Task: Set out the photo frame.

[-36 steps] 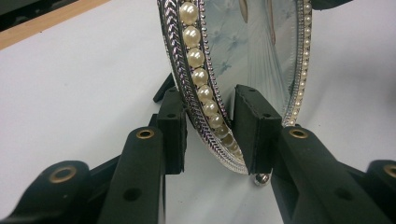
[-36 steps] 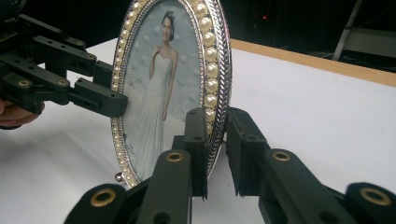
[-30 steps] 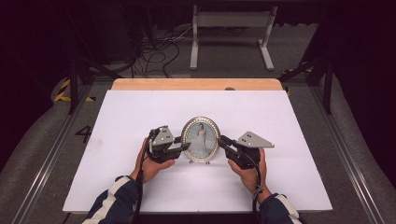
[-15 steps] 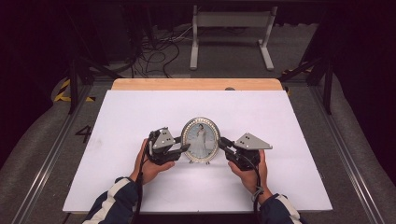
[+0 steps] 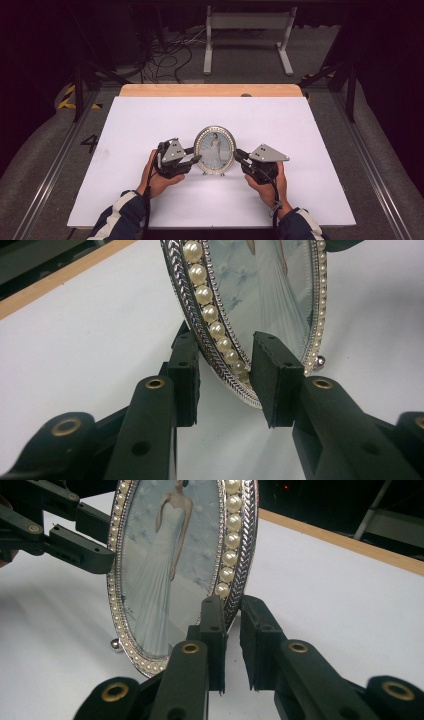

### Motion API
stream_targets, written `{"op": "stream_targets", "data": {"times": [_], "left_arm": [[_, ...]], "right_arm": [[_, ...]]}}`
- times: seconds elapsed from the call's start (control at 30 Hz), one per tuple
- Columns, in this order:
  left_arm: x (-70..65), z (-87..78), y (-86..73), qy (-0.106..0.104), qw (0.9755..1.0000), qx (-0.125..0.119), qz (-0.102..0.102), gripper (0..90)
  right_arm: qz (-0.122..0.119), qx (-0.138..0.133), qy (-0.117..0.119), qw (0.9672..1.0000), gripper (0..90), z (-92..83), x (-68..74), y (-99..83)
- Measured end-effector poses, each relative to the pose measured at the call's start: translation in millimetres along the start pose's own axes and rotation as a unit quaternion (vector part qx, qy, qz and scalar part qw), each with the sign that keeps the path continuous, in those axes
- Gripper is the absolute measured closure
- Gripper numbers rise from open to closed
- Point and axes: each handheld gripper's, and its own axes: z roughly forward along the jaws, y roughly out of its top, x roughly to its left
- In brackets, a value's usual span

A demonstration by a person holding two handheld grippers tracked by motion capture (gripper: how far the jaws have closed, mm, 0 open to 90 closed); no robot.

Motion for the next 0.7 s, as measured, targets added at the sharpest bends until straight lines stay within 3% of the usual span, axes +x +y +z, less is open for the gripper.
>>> {"op": "stream_targets", "data": {"times": [0.23,0.47,0.7], "left_arm": [[-0.6,-5.9,-0.4,0.003,1.0000,-0.001,0.009,64.6],[-2.8,-20.1,-2.4,0.008,0.9997,-0.010,0.021,63.5],[-3.8,-29.2,-7.1,0.012,0.9995,-0.002,0.028,51.5]], "right_arm": [[-0.010,0.005,-0.003,0.9999,80.0,-2.3,1.0,0.6],[-0.045,0.016,-0.006,0.9988,76.8,-7.6,4.9,4.3],[-0.071,0.028,0.002,0.9971,67.0,-17.7,2.6,3.4]]}}
